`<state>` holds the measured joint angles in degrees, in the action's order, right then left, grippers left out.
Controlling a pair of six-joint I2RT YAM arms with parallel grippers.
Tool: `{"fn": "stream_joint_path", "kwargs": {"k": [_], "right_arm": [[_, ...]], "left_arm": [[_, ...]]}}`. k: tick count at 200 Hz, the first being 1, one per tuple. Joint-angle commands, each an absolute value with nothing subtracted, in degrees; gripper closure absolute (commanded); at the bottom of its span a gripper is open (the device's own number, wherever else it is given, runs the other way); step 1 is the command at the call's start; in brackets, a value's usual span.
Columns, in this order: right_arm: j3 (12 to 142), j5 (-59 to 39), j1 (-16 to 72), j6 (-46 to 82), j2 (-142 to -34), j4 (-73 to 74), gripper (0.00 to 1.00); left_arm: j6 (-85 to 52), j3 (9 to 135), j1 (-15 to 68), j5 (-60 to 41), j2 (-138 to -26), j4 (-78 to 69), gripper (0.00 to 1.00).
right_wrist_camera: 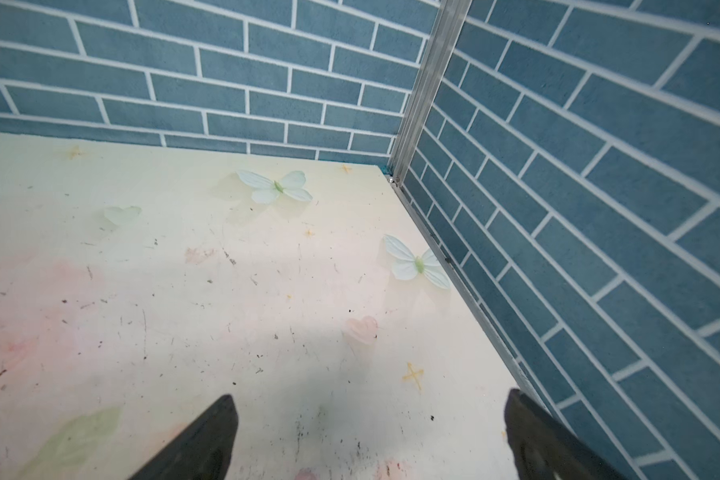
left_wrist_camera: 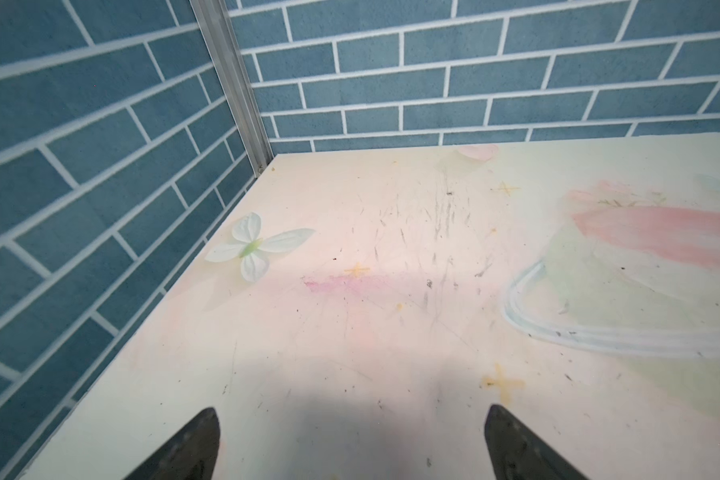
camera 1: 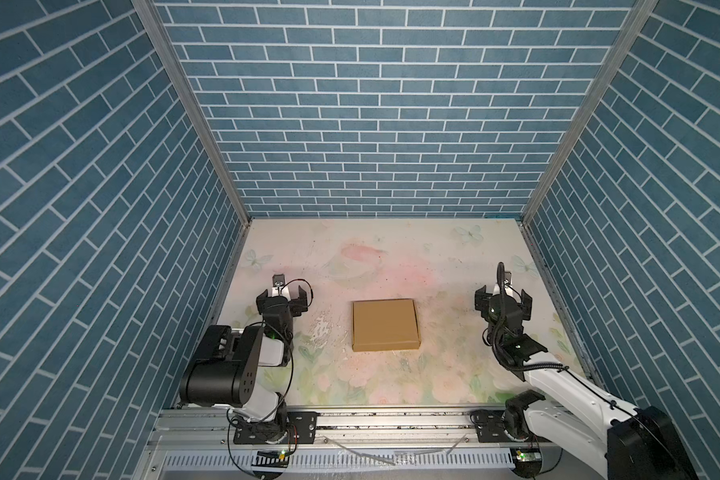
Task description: Fold the paper box
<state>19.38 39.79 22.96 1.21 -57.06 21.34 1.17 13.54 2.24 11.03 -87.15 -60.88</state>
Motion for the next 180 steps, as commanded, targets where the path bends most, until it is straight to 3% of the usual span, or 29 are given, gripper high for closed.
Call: {"fn": "stream_joint_path", "kwargs": {"k": [1, 64, 107, 139, 154, 165, 180], "right_arm": [[19.21, 34.74, 21.1, -2.45, -59.97, 27.22, 0.01], [14.86, 26.1, 14.46, -4.45, -76.23, 53.46, 0.01], [17.97, 23.49, 10.07, -5.43, -85.16, 57.93, 0.01], [14.64, 11.48, 3.11, -0.1, -84.47, 61.32, 0.01], [15.25, 6.74, 1.52, -0.48, -89.5, 66.08, 0.01], [17.55, 5.68, 1.19, -0.03, -86.89, 57.04, 0.01], [19.38, 7.2, 0.96, 0.61, -88.01, 55.44, 0.01]], "left_arm": [[2.27, 16.2, 1.76, 8.79, -87.29, -60.14, 0.0], [0.97, 19.27, 1.76, 11.93, -87.1, -54.36, 0.01], [1.16, 20.45, 1.76, 11.26, -87.1, -52.06, 0.01], [1.26, 20.53, 1.76, 11.17, -87.11, -52.03, 0.0], [1.18, 20.5, 1.76, 11.19, -87.12, -52.02, 0.0], [1.23, 20.45, 1.76, 11.18, -87.1, -52.08, 0.0], [1.28, 20.56, 1.76, 11.16, -87.14, -52.03, 0.0]]}}
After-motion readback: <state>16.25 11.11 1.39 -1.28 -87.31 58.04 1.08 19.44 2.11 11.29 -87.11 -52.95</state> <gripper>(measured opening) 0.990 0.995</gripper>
